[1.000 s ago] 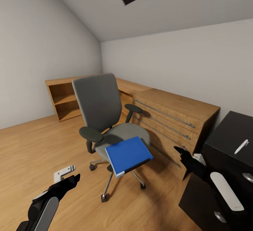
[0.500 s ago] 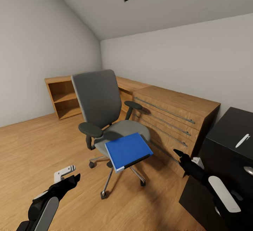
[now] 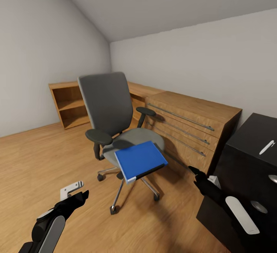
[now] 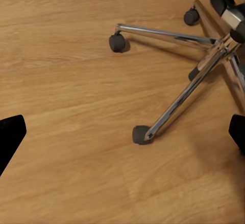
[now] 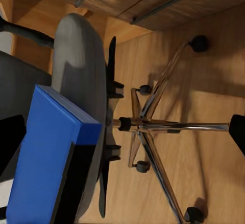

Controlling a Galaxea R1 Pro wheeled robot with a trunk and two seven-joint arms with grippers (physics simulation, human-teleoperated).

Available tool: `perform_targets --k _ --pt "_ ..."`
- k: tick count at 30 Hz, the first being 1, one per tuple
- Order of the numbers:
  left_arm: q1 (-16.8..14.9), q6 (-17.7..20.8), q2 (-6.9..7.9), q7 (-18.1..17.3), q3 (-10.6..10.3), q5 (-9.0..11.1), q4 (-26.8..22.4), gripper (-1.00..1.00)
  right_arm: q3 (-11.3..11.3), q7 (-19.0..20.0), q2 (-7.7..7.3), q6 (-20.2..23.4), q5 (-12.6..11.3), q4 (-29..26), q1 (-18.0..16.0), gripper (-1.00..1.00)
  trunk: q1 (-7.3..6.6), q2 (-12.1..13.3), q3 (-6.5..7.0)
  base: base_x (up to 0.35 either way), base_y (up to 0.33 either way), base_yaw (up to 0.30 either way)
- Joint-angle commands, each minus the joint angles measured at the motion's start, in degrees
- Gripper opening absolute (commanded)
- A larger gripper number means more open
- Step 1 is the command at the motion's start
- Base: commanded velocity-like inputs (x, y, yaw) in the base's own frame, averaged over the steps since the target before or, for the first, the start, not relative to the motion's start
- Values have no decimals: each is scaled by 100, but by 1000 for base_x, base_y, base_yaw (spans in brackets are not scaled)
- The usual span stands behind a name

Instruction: In the bedroom, organize the workspace by keeping the computer under the desk, ensuring the monitor is on the desk, placing the keyboard on the desk next to the monitor, placing the mouse on the desk next to the keyboard, moving the folder from the swivel chair onto the desk next to the mouse, stacking the notebook on top of the folder with the pen on top of the notebook, and positioning the swivel chair next to the desk.

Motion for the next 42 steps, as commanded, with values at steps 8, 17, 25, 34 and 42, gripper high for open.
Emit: perform_targets --k 8,17,25,34,42 --pt "-3 13 2 50 -17 60 -7 100 3 652 5 97 -29 24 -3 100 137 -248 -158 0 0 0" --pt "-3 13 2 50 -102 60 -7 100 -54 1281 -7 730 -304 23 -3 100 160 -260 -357 0 0 0" --pt "-3 13 2 50 -114 60 -7 100 -58 1333 -4 790 -407 24 -3 100 181 -271 -535 0 0 0" --pt "-3 15 2 50 -116 60 -7 100 -53 1339 4 783 -422 28 -3 100 204 -283 -734 0 0 0" --pt "-3 21 -5 56 -122 65 4 100 -24 1316 39 774 -416 28 -3 100 225 -294 -911 0 0 0"
